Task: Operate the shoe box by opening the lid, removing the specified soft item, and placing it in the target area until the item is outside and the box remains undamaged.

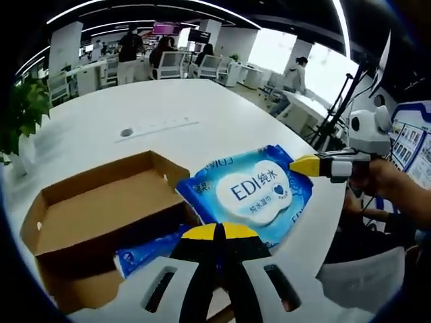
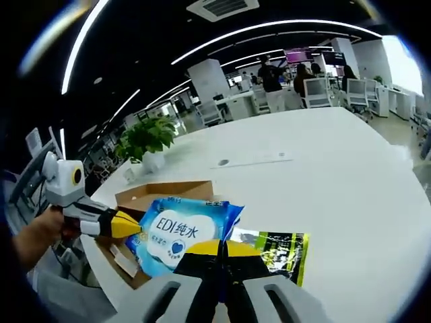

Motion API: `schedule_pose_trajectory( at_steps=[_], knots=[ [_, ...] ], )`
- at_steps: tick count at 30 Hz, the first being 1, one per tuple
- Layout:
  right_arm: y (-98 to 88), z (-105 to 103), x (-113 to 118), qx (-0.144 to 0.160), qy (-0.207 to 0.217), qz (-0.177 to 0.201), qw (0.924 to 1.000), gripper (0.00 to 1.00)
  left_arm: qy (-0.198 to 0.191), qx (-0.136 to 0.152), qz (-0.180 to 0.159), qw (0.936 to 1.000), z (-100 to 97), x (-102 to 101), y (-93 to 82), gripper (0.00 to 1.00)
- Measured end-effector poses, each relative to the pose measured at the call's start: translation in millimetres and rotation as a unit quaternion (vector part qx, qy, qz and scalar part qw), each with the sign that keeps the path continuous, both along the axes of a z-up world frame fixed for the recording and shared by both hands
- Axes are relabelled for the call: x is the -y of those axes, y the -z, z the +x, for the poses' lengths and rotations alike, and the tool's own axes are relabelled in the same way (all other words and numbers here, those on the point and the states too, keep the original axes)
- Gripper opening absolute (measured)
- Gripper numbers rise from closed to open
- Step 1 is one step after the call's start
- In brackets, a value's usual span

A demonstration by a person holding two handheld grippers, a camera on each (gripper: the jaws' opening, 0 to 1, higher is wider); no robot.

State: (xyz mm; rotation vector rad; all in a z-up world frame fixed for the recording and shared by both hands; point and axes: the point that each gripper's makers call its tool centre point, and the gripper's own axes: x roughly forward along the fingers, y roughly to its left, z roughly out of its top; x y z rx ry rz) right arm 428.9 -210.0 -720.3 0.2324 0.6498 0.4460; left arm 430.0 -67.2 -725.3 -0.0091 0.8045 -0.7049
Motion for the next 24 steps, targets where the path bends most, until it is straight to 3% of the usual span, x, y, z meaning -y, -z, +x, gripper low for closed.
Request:
schedule_pose_trajectory(
  at_steps=[24],
  knots=[
    [19.4,6.1,50.5,-0.013,0.034,-0.015,0.9992,0.0,0.033,-0.007,0.006,0.9994,6.9,54.9,19.6,0.0]
  ],
)
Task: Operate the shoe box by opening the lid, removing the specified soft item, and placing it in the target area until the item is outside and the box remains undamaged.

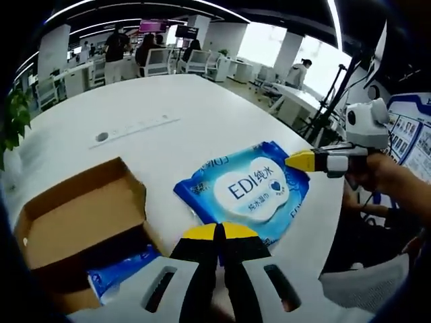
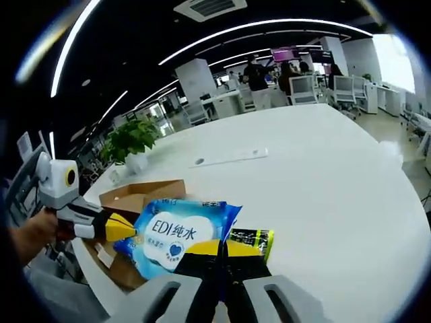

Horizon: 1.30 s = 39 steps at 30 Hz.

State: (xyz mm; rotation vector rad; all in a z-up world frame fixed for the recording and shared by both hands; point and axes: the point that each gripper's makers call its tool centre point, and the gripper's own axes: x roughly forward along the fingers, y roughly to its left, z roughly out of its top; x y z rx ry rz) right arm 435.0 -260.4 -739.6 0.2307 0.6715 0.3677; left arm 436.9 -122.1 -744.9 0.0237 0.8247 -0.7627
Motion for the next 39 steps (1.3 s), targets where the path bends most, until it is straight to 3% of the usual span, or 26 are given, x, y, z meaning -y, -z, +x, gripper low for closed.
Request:
schedule_pose_trajectory(
  at_steps=[15,39],
  knots=[
    [27.2,11.3,22.7,-0.016,0.007,-0.004,0.9998,0.0,0.011,-0.015,0.021,0.9996,8.2,20.0,23.8,0.0],
    [66.4,20.9,24.3,-0.048,-0.006,-0.015,0.9987,0.0,0.019,-0.035,0.059,0.9974,17.5,22.1,63.4,0.0]
  ],
)
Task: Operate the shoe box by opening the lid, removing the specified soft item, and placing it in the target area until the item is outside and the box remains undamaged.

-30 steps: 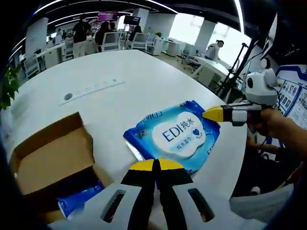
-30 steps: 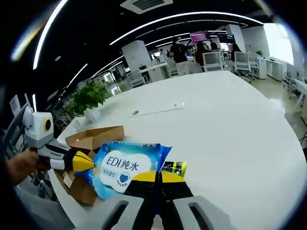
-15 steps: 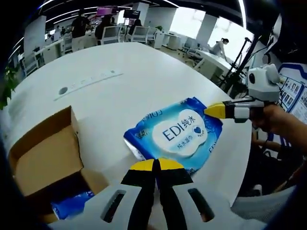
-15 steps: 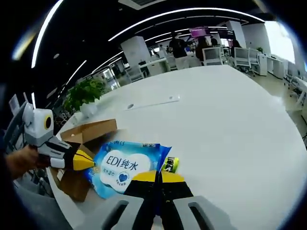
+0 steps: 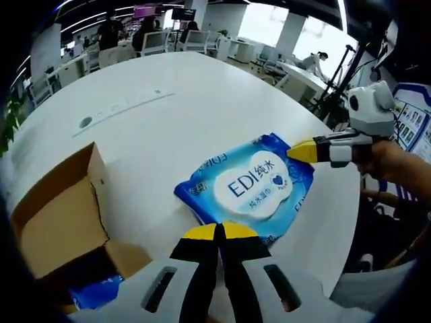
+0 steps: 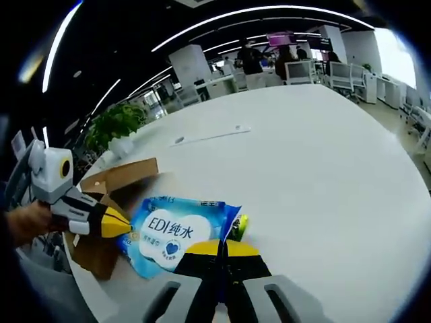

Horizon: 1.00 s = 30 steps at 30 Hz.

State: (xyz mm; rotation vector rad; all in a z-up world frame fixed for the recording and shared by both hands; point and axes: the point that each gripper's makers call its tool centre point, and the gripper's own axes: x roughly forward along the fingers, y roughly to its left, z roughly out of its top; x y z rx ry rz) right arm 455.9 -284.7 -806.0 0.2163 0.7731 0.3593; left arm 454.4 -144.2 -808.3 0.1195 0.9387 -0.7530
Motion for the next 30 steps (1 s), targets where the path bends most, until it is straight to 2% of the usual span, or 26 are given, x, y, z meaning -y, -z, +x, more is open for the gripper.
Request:
schedule_pose_trajectory(
  at_steps=[6,20,30],
  knots=[
    [7.4,0.3,0.8,-0.006,-0.001,-0.005,1.0,0.0,0.001,-0.006,0.0,1.0,-0.9,0.7,5.4,0.0],
    [9.3,4.0,-2.9,-0.009,-0.001,-0.001,1.0,0.0,-0.005,0.0,-0.003,1.0,1.6,-3.1,2.5,0.0],
    [11.7,2.6,-2.0,-0.017,0.007,0.006,0.9998,0.0,0.007,0.008,0.011,0.9999,-1.3,-3.3,2.2,0.0]
  ],
)
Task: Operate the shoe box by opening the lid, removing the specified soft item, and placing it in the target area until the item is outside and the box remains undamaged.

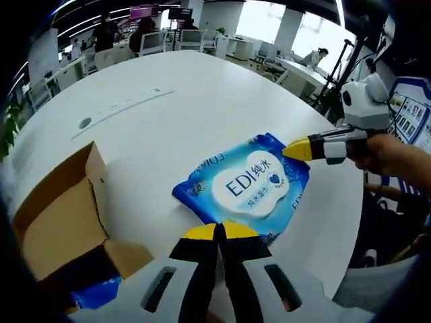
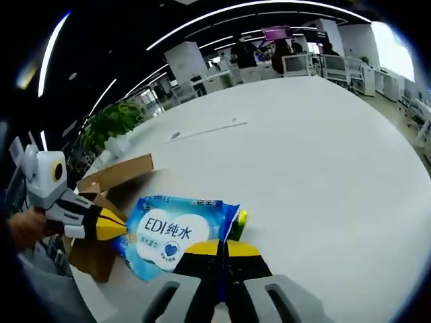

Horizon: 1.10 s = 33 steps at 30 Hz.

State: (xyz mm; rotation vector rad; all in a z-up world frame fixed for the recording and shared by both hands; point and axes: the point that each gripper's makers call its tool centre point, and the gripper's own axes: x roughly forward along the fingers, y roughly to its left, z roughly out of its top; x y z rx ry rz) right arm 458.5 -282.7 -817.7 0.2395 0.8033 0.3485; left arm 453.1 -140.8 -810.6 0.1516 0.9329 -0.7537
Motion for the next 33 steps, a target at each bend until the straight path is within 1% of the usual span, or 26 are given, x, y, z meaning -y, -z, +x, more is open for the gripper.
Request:
schedule_pose_trajectory(
  at_steps=[5,10,17,20,26,33],
  knots=[
    [-0.2,-1.3,-0.5,0.003,-0.009,-0.013,0.9999,0.0,0.0,0.007,0.003,1.0,1.2,-2.8,-4.8,0.0],
    [2.4,-4.5,1.0,-0.002,-0.008,-0.02,0.9998,0.0,-0.006,0.004,-0.002,1.0,0.2,-5.5,-7.4,0.0],
    [3.4,-2.4,5.7,0.005,-0.006,-0.028,0.9996,0.04,-0.007,0.004,-0.008,0.9999,-4.9,-9.1,-13.9,0.0],
    [-3.6,-3.3,5.5,0.013,-0.007,-0.03,0.9994,0.06,-0.009,-0.009,-0.02,0.9997,-9.1,-9.3,-18.9,0.02],
    [-15.8,-8.1,3.9,0.027,-0.013,-0.034,0.999,0.11,-0.012,0.0,-0.027,0.9996,-10.0,-11.6,-29.5,0.03],
    [-27.9,-17.1,3.8,0.037,-0.023,-0.05,0.9978,0.17,-0.01,0.011,-0.035,0.9993,-14.5,-14.3,-41.4,0.07]
  ],
)
